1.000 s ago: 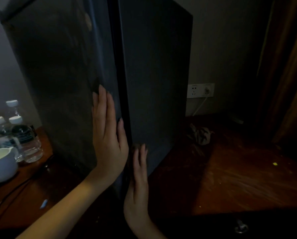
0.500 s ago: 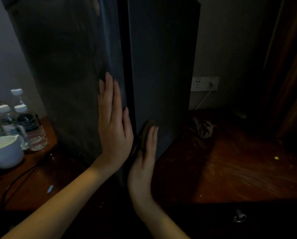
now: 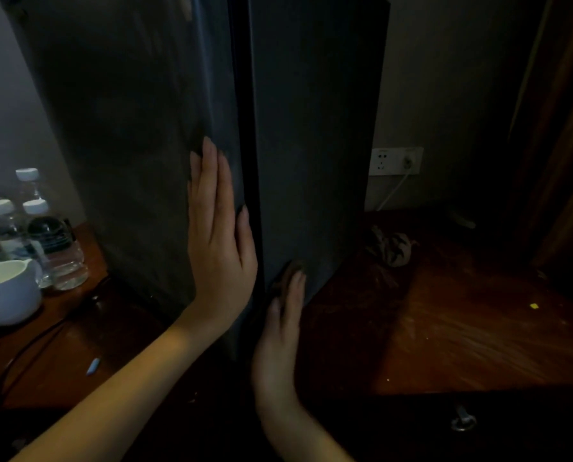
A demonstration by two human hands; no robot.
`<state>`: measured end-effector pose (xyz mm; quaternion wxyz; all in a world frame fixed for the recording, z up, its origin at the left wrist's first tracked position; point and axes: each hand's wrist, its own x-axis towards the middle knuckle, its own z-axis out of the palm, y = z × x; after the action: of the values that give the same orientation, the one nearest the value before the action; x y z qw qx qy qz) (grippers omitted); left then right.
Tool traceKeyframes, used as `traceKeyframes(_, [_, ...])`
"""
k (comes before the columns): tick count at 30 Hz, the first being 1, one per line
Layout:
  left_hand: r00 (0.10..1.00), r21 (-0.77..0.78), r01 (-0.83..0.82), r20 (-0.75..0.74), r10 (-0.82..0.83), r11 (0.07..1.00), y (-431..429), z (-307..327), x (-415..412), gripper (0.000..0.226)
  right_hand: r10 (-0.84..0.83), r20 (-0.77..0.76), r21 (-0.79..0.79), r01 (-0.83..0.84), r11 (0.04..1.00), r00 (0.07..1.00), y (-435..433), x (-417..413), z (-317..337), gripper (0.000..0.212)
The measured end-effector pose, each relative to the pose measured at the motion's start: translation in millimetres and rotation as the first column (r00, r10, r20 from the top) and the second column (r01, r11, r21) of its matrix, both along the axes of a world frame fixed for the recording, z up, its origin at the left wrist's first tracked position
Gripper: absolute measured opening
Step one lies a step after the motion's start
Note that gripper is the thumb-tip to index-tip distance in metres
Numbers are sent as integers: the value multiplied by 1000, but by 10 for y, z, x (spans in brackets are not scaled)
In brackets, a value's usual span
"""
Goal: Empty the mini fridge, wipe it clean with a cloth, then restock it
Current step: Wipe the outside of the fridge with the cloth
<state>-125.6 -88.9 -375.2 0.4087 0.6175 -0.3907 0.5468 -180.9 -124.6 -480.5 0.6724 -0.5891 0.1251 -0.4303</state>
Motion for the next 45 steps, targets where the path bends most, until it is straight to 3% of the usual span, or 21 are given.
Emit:
traceKeyframes(2, [1000, 14, -11, -4, 11, 1000, 3, -67, 2, 55, 7, -23, 14, -7, 1000, 1000, 108, -79, -278, 54])
traceKeyframes(5, [999, 35, -46, -22, 47, 998, 11, -202, 4, 53, -54, -218, 153, 89, 984, 974, -331, 314, -289, 53])
traceKeyframes(9, [998, 43, -54, -21, 55, 998, 4, -221, 7, 51, -121, -204, 307, 181, 934, 971, -874, 730, 119, 49])
traceKeyframes(13, [999, 29, -50, -20, 50, 998, 4, -218, 1, 52, -39, 25, -33, 40, 999, 999, -224, 185, 145, 52])
traceKeyframes(16, [999, 24, -46, -11, 46, 999, 0, -250, 10, 50, 83, 123, -160, -63, 985, 989, 188, -152, -220, 57])
traceKeyframes(19, [998, 32, -66, -12, 67, 997, -1, -401, 13, 50, -65, -23, 21, 65, 998, 998, -249, 174, -390, 54])
traceKeyframes(21, [996, 42, -89, -13, 90, 995, 1, -500, 12, 51, -79, -147, 186, 106, 977, 986, -676, 574, -329, 54])
traceKeyframes(25, [994, 51, -105, -19, 106, 993, 3, -528, 12, 48, -121, -162, 358, 173, 917, 979, -1074, 945, -60, 54])
traceKeyframes(26, [994, 54, -104, -20, 105, 993, -1, -525, 10, 48, -130, -123, 289, 161, 944, 984, -968, 817, 62, 55])
traceKeyframes(28, [994, 51, -104, -17, 105, 993, 2, -537, 17, 48, -108, 38, -38, 109, 993, 993, -551, 436, 149, 57])
traceKeyframes(31, [995, 44, -97, -30, 98, 994, -11, -535, 23, 48, 104, 191, -339, -34, 940, 976, -17, -31, -119, 61])
traceKeyframes(32, [995, 46, -89, -38, 91, 995, -8, -534, 19, 49, 75, 167, -353, -11, 935, 983, -18, -28, -262, 63])
traceKeyframes(35, [995, 53, -89, -28, 90, 995, -1, -541, 26, 50, -165, -27, -146, 159, 976, 986, -469, 348, -430, 62])
traceKeyframes(37, [995, 59, -98, -23, 100, 993, 0, -542, 23, 52, -170, -160, 17, 175, 984, 972, -932, 755, -336, 54])
traceKeyframes(40, [995, 59, -96, -23, 98, 994, 1, -535, 23, 51, -166, -172, 261, 207, 943, 971, -1473, 1142, -19, 55])
traceKeyframes(42, [995, 57, -100, -20, 101, 993, -3, -542, 22, 51, -189, -127, 177, 210, 962, 974, -1338, 992, 169, 57])
traceKeyframes(45, [995, 42, -97, -9, 97, 994, -11, -539, 37, 50, -75, 110, -267, 102, 958, 991, -528, 343, 48, 57])
